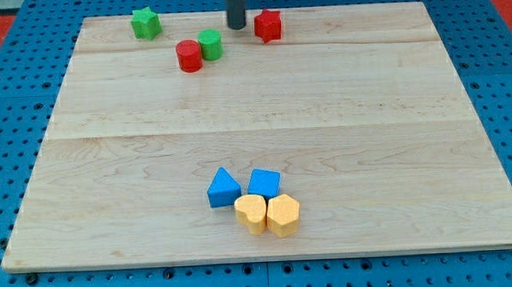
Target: Place red circle vertically below the red star
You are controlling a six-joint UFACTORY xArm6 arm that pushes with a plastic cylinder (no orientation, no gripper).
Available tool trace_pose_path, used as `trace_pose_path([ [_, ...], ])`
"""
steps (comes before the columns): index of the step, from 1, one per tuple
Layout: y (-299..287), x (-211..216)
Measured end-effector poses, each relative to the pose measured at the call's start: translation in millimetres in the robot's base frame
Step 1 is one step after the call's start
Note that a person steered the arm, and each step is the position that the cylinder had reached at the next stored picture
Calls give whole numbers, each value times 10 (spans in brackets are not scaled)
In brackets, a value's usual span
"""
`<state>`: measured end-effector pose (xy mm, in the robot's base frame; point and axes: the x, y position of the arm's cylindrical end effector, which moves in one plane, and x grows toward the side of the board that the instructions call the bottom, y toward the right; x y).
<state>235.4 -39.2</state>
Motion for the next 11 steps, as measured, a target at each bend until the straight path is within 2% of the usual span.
trace_pose_path([
  [1,-248,280],
  [2,-529,293],
  [3,-1144,348],
  [4,-1589,720],
  [5,-1398,975],
  [7,120,939],
  [8,-61,1654],
  [10,638,1016],
  [11,971,1097],
])
